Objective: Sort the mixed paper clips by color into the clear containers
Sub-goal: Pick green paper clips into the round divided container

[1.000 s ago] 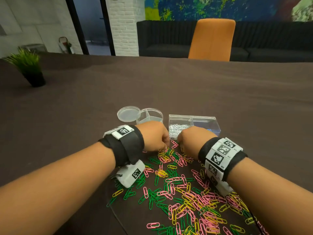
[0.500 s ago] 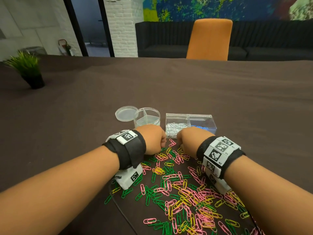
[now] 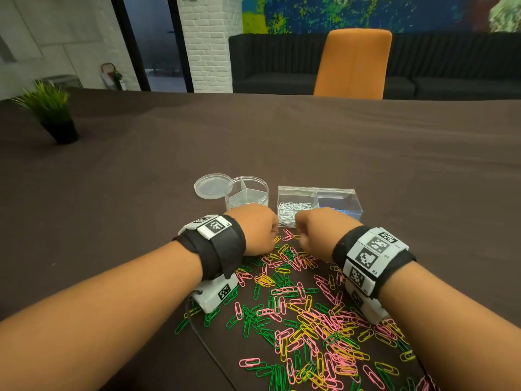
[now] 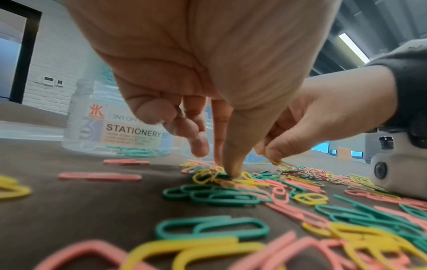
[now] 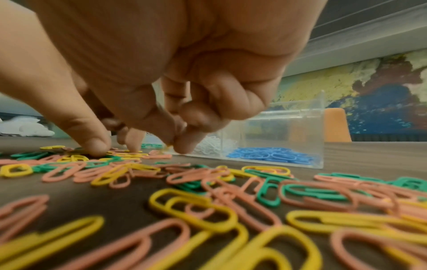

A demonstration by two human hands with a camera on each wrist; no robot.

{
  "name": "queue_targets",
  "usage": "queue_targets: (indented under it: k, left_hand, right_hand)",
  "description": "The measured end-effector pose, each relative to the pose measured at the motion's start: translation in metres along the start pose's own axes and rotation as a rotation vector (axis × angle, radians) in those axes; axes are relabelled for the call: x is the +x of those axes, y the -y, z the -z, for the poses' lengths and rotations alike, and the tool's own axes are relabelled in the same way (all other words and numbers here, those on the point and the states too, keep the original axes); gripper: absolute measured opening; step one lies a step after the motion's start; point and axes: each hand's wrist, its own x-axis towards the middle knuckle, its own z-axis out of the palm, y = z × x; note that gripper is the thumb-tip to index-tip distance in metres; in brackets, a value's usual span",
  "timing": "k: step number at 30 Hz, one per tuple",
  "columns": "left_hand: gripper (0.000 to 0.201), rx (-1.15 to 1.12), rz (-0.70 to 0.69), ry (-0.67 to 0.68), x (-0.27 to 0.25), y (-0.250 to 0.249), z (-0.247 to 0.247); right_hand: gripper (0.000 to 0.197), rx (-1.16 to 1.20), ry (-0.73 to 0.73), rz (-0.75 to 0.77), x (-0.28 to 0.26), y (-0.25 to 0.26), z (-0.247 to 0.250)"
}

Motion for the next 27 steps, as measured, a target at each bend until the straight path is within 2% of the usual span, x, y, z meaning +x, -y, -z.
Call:
queue_targets:
  k: [1,4,6,9,12,16,21,23,27]
  left_hand:
    - [0.006,-0.020,-0.010,0.003,-0.001,0.000,0.001]
    - [0.014,-0.028,-0.039,0.055,-0.002,0.001,0.002]
    - [0.011,0.000,-0.054,0.060,-0.001,0.000,0.002]
    - [0.006,0.039,-0.076,0.039,-0.002,0.001,-0.001]
    - [0.017,0.065,-0.091,-0.023,-0.003,0.002,-0.002]
    - [0.015,-0.108,0.005,-0.088,-0.004,0.007,0.004]
    - [0.019,-0.391,0.022,-0.027,-0.002,0.009,0.007]
    - [0.020,-0.436,0.001,0.002,-0.001,0.001,0.009]
    - [0.014,-0.256,-0.097,0.013,0.000,-0.012,0.005]
  right_hand:
    - [0.004,0.001,-0.002,-0.010,-0.001,-0.001,0.000]
    - [0.004,-0.047,0.067,-0.049,-0.008,-0.004,0.000]
    - [0.003,-0.085,0.102,-0.078,-0.013,-0.008,0.002]
    - [0.008,-0.131,0.057,-0.110,-0.016,-0.013,0.010]
    - [0.016,-0.125,0.035,-0.061,-0.010,-0.013,0.012]
    - [0.014,-0.096,0.154,0.075,0.006,-0.002,0.006]
    - [0.017,-0.156,0.201,0.064,0.009,0.003,-0.001]
    - [0.017,-0.155,0.217,0.051,0.007,0.002,-0.002]
    - [0.017,-0.009,0.185,0.036,0.004,-0.005,-0.001]
